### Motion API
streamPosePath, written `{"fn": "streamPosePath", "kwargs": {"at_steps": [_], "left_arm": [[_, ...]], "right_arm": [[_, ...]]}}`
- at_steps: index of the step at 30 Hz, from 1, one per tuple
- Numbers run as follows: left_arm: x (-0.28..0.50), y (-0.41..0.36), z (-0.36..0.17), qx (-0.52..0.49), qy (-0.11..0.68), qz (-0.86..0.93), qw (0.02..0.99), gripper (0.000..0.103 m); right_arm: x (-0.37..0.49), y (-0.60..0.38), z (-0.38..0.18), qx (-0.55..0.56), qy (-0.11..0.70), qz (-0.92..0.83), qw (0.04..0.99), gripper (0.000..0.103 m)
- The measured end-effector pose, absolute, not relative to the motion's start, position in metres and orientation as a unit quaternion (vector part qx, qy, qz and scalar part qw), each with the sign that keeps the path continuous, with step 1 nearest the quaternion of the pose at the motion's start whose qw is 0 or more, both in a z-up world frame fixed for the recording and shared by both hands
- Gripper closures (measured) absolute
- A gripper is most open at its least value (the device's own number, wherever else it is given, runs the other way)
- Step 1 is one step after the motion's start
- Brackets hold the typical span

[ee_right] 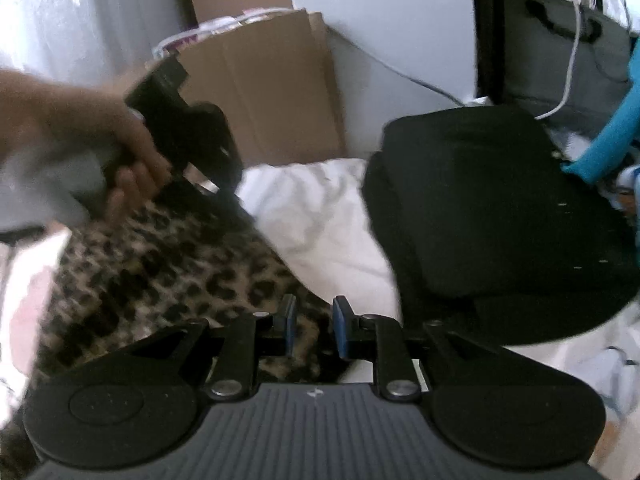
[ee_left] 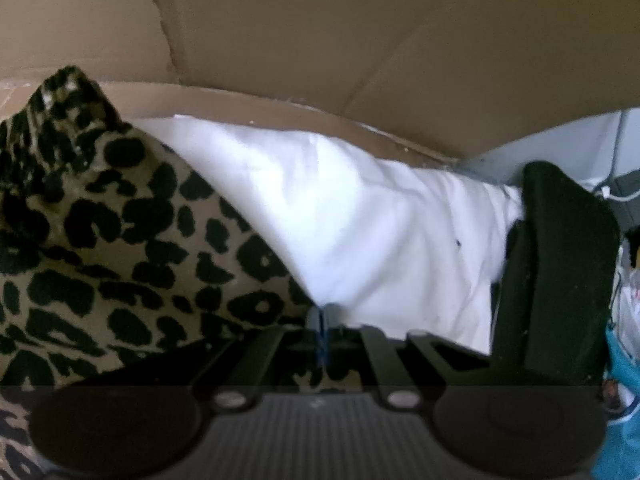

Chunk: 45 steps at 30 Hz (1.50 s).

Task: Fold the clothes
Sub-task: 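Close the right tool on the garment while the left tool holds it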

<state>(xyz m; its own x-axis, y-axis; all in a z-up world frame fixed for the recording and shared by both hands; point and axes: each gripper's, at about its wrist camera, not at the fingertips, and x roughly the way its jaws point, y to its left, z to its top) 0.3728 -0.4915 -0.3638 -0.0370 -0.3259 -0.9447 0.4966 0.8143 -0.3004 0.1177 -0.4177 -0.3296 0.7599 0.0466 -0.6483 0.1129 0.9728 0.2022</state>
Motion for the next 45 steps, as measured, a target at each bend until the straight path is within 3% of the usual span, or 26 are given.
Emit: {"fn": "streamPosePath", "kwargs": {"at_steps": [14, 23, 26, 27, 34, 38, 40, 43, 45], "left_arm": [[0.375, -0.493, -0.37, 0.064, 0.659, -0.308, 0.683, 0.099], [0.374, -0.499, -0.368, 0.077, 0.654, -0.312, 0.685, 0.099], [0.365, -0.503, -0.356, 0.104, 0.628, -0.345, 0.689, 0.091], [0.361, -0.503, -0.351, 0.114, 0.62, -0.357, 0.689, 0.083], [0.343, -0.482, -0.308, 0.156, 0.552, -0.427, 0.699, 0.065], [0.346, -0.463, -0.296, 0.201, 0.508, -0.443, 0.711, 0.063], [0.348, -0.456, -0.294, 0.241, 0.467, -0.455, 0.719, 0.062], [0.35, -0.45, -0.303, 0.298, 0.427, -0.473, 0.711, 0.061], [0.351, -0.444, -0.31, 0.324, 0.41, -0.482, 0.703, 0.061]], "right_arm": [[0.12, -0.424, -0.319, 0.135, 0.314, -0.018, 0.939, 0.082], [0.129, -0.413, -0.368, 0.163, 0.398, 0.021, 0.903, 0.08], [0.129, -0.424, -0.382, 0.176, 0.411, 0.013, 0.894, 0.086], [0.129, -0.423, -0.381, 0.162, 0.411, 0.012, 0.897, 0.087], [0.133, -0.425, -0.376, 0.134, 0.407, -0.005, 0.903, 0.096], [0.132, -0.431, -0.373, 0.145, 0.408, -0.009, 0.901, 0.095], [0.133, -0.432, -0.368, 0.167, 0.412, -0.014, 0.896, 0.09], [0.137, -0.425, -0.356, 0.174, 0.398, 0.0, 0.901, 0.066], [0.143, -0.416, -0.351, 0.16, 0.387, 0.017, 0.908, 0.062]]}}
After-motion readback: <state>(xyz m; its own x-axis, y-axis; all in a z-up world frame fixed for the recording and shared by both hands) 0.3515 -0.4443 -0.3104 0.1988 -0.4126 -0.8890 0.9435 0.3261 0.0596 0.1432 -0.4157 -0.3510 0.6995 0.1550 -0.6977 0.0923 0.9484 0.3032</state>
